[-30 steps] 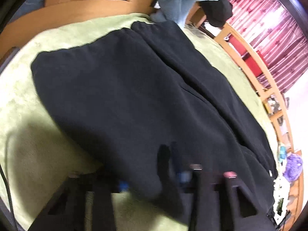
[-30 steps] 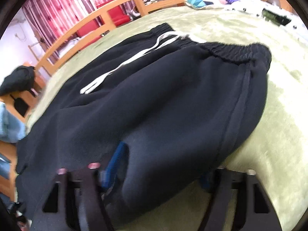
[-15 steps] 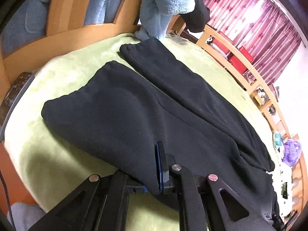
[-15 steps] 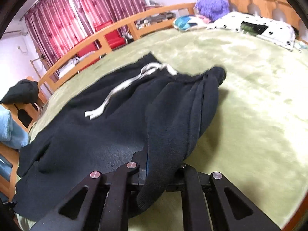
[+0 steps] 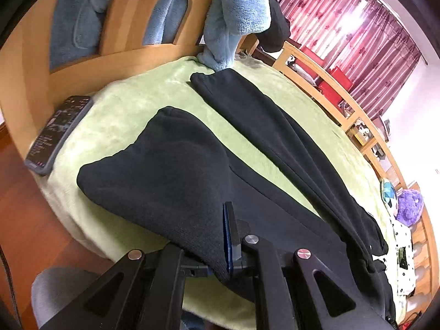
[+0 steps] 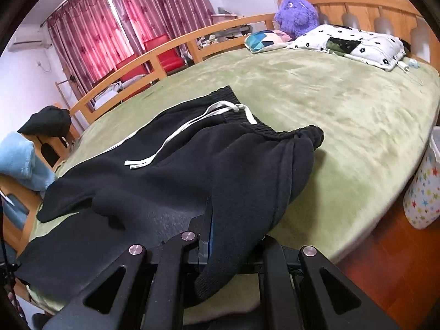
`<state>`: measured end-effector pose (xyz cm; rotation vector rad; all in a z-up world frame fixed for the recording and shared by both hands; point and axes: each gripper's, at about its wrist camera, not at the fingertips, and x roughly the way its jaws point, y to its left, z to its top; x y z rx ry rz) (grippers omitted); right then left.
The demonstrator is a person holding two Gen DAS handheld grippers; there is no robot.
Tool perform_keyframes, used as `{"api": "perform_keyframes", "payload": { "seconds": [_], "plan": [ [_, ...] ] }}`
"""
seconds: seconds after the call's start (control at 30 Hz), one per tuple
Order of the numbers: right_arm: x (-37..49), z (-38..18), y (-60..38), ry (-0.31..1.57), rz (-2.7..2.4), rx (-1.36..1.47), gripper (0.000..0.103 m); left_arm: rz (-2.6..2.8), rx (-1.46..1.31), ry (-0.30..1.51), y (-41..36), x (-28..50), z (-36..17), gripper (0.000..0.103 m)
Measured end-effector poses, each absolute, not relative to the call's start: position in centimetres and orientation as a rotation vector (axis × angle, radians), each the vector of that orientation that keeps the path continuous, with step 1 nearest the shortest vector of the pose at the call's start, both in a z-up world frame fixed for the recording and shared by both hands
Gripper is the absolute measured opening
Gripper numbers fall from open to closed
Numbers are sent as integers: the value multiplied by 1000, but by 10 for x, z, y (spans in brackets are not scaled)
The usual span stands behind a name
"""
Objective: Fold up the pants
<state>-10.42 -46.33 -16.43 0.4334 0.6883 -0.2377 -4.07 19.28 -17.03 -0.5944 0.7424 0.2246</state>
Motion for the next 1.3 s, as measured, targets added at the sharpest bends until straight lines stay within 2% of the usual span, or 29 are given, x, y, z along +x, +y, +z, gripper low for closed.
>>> {"api": "perform_keyframes", "payload": {
  "seconds": [0.13, 0.2, 0.27, 0.33, 0.4, 0.47, 0.5, 0.53, 0.57, 0.7, 1.03, 1.3],
  "plan": [
    [-115, -169, -462, 704, -234, 445, 10, 232, -562, 758, 188, -44, -172, 7],
    [-106, -179, -461, 771, -206, 466, 12, 223, -573, 766, 186, -42, -173, 7],
    [-105, -185, -466, 805, -201, 474, 21, 218, -576, 767, 185, -40, -173, 7],
    [-108, -187, -471, 820, -223, 470, 39, 233, -554, 762, 182, -40, -172, 7],
    [-111, -190, -479, 821, -239, 502, 43, 245, -547, 757, 180, -38, -172, 7],
    [-106, -197, -486, 847, -223, 569, 43, 243, -557, 755, 180, -35, -171, 7],
    [-102, -201, -487, 864, -219, 590, 38, 238, -569, 749, 180, -33, -168, 7],
    [-97, -205, -486, 882, -220, 594, 22, 233, -578, 746, 181, -30, -163, 7],
    [-92, -206, -483, 889, -216, 585, 20, 229, -584, 745, 182, -28, -160, 7],
    [-78, -178, -464, 858, -198, 489, 18, 211, -607, 716, 191, -16, -136, 7],
    [10, -82, -471, 671, -135, 530, 15, 230, -565, 605, 196, 58, -75, 7],
    [124, -68, -464, 643, -144, 499, 15, 237, -480, 588, 188, 167, -66, 7]
  ]
}}
